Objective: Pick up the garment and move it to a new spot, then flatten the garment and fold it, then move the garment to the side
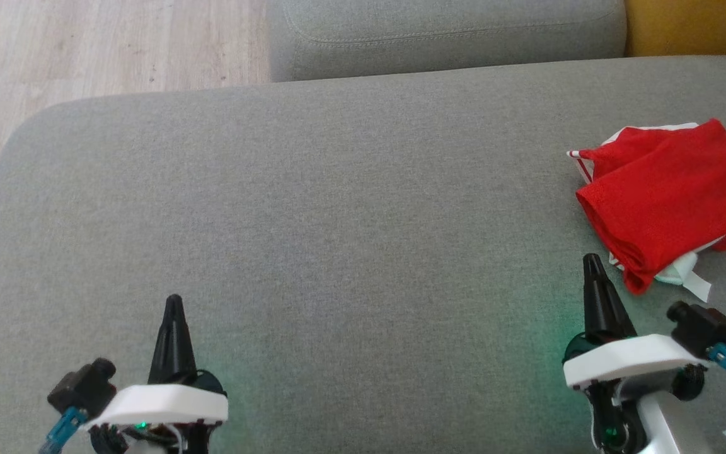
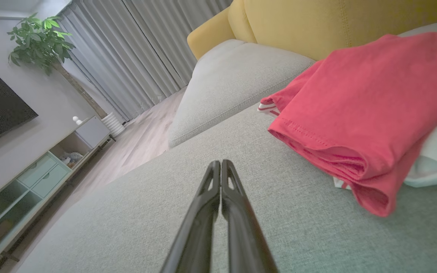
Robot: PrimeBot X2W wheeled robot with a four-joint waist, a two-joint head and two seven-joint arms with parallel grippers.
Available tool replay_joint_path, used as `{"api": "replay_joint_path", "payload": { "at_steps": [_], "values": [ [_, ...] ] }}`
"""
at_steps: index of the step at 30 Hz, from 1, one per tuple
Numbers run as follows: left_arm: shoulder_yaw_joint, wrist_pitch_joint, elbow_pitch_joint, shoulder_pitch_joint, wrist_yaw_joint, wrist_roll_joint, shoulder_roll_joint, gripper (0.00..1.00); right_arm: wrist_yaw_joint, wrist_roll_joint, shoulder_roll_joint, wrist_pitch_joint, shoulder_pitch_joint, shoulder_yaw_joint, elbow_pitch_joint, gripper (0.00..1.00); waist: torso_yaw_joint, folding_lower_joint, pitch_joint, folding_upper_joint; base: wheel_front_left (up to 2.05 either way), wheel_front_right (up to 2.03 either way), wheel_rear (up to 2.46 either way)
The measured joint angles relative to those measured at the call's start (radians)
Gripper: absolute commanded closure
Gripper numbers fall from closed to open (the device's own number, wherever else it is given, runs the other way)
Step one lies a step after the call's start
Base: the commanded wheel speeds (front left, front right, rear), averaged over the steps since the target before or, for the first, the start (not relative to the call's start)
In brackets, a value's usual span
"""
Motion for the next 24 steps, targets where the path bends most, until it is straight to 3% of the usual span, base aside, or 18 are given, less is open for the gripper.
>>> {"api": "replay_joint_path", "payload": {
  "at_steps": [24],
  "values": [
    [0.045, 0.07, -0.007, -0.004, -0.002, -0.222, 0.0, 1.0, 0.0, 0.271, -0.002, 0.061, 0.001, -0.038, -0.023, 1.0, 0.006, 0.0, -0.013, 0.0, 0.0, 0.0, 0.0]
  ]
}}
